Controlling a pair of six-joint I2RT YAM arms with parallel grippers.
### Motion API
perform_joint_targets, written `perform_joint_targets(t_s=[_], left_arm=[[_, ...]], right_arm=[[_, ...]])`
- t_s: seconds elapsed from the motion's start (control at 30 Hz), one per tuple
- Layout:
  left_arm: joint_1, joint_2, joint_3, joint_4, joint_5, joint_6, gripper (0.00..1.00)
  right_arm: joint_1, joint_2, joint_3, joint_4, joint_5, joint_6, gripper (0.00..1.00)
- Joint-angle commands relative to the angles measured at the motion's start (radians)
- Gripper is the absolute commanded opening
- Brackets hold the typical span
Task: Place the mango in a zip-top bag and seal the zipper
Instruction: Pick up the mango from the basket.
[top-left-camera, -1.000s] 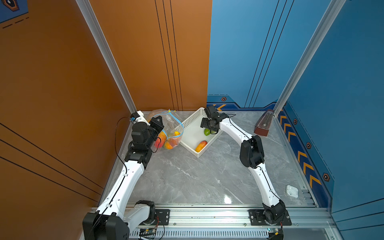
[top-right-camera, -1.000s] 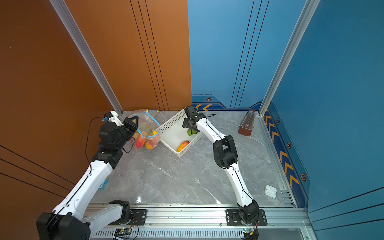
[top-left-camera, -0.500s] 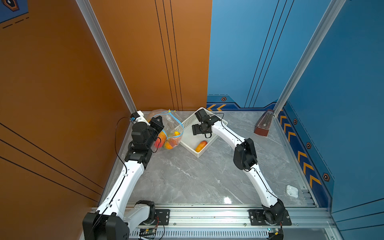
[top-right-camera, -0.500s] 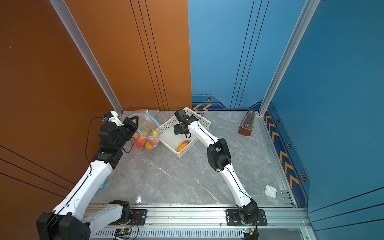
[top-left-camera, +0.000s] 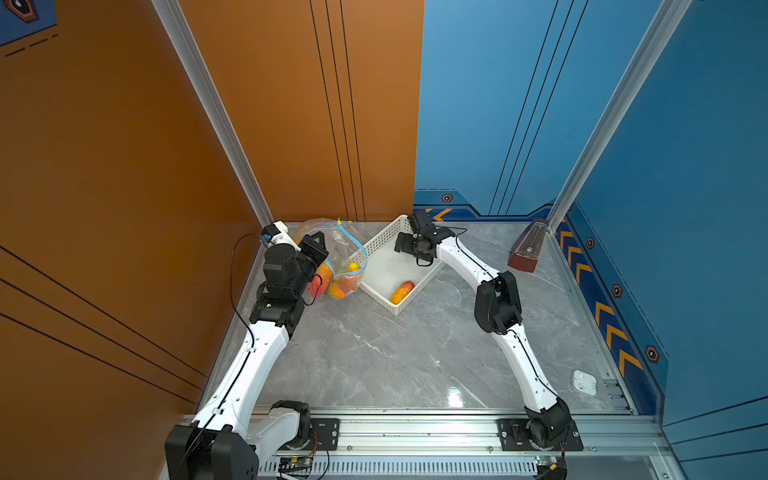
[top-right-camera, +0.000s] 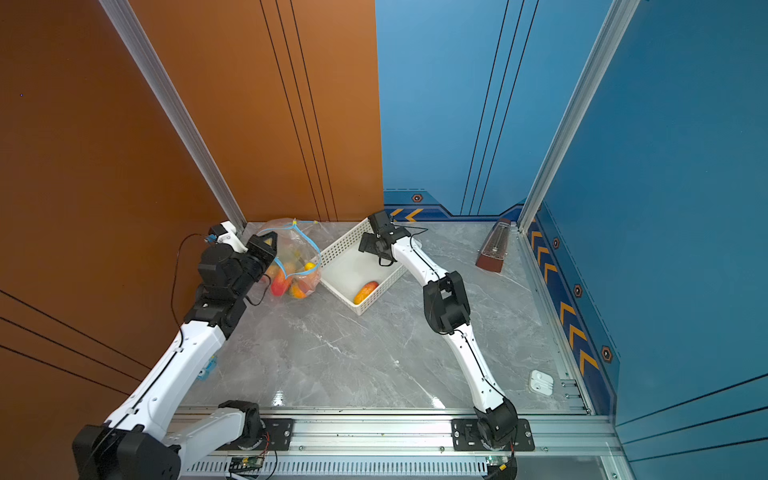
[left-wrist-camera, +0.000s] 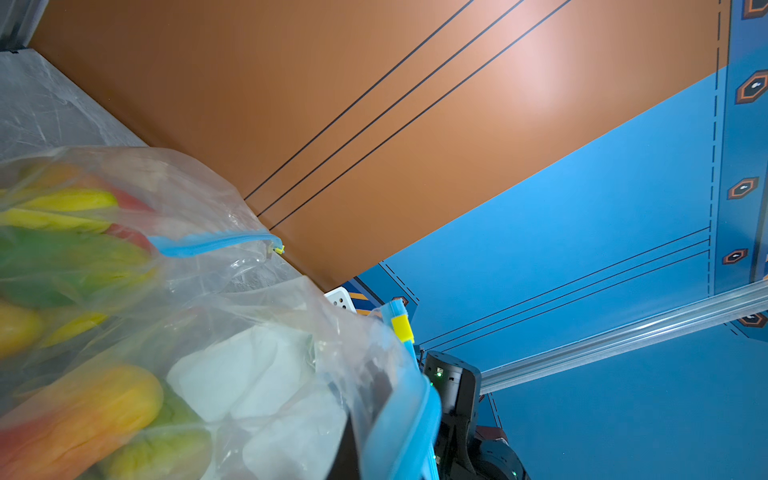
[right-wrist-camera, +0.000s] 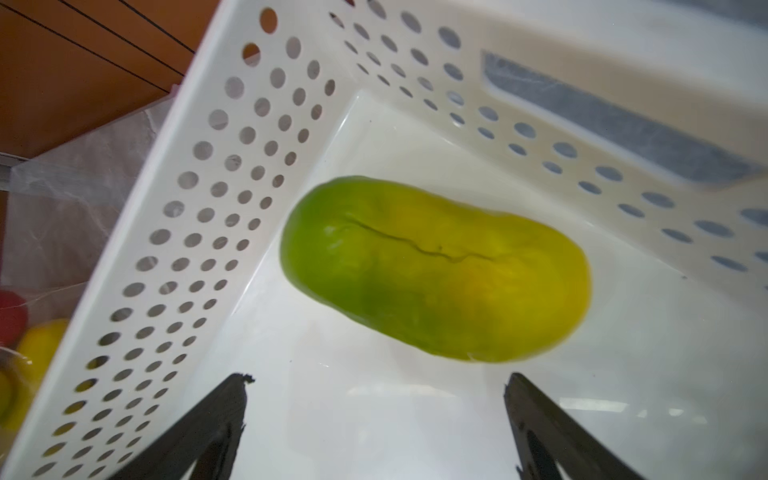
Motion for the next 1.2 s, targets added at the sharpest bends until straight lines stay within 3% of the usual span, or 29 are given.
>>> perform_joint_targets(t_s=[0.0,0.1,0.27,0.5,0.63,0.8,0.97,1.17], left_arm=[[-0.002,-0.003,-0.003,0.026,-0.015,0.031,0.00],[0.000,0.000,0.000,0.026,-0.017,0.030,0.00],[0.003,0.001,0.001,0.026,-0.017,0.037,0.00],[0.012,0.012,0.010,0.027,-0.012,0.042,0.00],[0.013,0.012,0.014,0.026,-0.014,0.045,0.00],[0.016,0.008,0.013,0.027,-0.011,0.047,0.00],[0.016,-0.002,0.009,0.027,-0.016,0.048,0.00],[0.018,-0.006,0.003,0.026,-0.018,0.045,0.00]], right_arm=[[0.000,0.029,-0.006,0.062,0.010,0.111,1.00],[-0.009,0.058,-0.005,0.147,0.021,0.149,1.00],[-0.049,0.143,0.052,0.325,-0.081,0.249,0.96],[-0.053,0.189,0.085,0.424,0.038,0.402,0.99],[-0.038,0.241,0.132,0.439,0.043,0.449,0.94],[-0.025,0.283,0.168,0.455,0.019,0.462,0.75],[-0.029,0.253,0.131,0.486,-0.024,0.440,0.47],[-0.021,0.173,0.091,0.487,-0.090,0.339,0.32]])
